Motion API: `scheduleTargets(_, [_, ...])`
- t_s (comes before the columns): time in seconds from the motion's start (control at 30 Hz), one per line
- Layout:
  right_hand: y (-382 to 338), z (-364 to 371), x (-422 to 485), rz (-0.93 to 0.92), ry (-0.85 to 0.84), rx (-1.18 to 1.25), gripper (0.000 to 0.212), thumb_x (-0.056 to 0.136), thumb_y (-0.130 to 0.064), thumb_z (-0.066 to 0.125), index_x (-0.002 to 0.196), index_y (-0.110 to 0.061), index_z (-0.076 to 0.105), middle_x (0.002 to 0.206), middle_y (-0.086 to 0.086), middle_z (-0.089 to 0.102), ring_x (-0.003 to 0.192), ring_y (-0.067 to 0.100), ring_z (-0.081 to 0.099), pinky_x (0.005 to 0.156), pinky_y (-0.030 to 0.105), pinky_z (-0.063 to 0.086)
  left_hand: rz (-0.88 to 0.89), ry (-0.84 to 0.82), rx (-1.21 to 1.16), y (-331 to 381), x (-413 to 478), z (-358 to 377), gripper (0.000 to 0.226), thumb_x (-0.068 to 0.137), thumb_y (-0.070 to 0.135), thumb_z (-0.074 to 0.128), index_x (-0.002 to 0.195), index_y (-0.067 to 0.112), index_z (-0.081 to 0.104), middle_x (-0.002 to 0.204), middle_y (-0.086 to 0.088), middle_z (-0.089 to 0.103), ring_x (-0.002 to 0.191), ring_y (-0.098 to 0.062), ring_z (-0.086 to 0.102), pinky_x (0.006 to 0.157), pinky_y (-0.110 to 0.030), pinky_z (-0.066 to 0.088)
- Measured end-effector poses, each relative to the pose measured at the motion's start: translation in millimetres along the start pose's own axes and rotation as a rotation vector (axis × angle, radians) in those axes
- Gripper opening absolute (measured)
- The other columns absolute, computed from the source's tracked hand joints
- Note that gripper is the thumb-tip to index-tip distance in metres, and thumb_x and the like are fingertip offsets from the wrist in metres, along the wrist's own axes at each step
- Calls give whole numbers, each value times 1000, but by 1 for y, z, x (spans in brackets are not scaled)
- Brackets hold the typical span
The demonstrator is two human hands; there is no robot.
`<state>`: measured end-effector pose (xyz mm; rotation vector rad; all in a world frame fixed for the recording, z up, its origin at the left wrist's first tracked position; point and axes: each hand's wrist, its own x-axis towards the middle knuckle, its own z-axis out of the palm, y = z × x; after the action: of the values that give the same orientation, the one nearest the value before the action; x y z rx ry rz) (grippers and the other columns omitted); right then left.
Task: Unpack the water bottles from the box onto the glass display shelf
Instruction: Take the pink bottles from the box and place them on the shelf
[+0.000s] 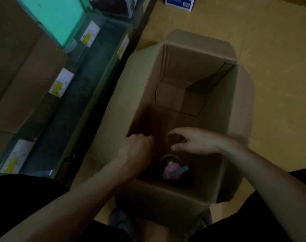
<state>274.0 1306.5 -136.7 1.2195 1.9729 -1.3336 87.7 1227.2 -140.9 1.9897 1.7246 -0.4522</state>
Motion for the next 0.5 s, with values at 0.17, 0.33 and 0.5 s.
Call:
scheduleTargets(0.17, [-4, 1, 0, -7, 6, -34, 59, 102, -38, 61, 155, -29, 39, 149, -1, 50, 130, 16, 52, 107, 33, 46, 10, 168, -365, -5, 2, -6, 14, 98, 28, 58, 109, 20, 53, 93, -5, 70, 85, -28, 68, 68, -36, 52])
scheduleTargets(0.33, [-6, 2, 0, 10, 9, -26, 58, 101, -35, 62, 154, -28, 39, 147, 0, 51, 127, 18, 54, 107, 36, 47, -74, 219, -761, -9, 10, -10, 9, 92, 24, 65, 93, 22, 56, 82, 0, 64, 75, -20, 63, 61, -36, 51])
scheduleTargets(0.5, [-5, 4, 3, 25, 35, -21, 68, 100, -36, 64, 158, -28, 31, 152, 3, 50, 130, 19, 54, 107, 34, 46, -127, 277, -874, -7, 18, 2, 12, 93, 8, 59, 91, 20, 60, 86, -4, 67, 80, -24, 65, 68, -36, 52])
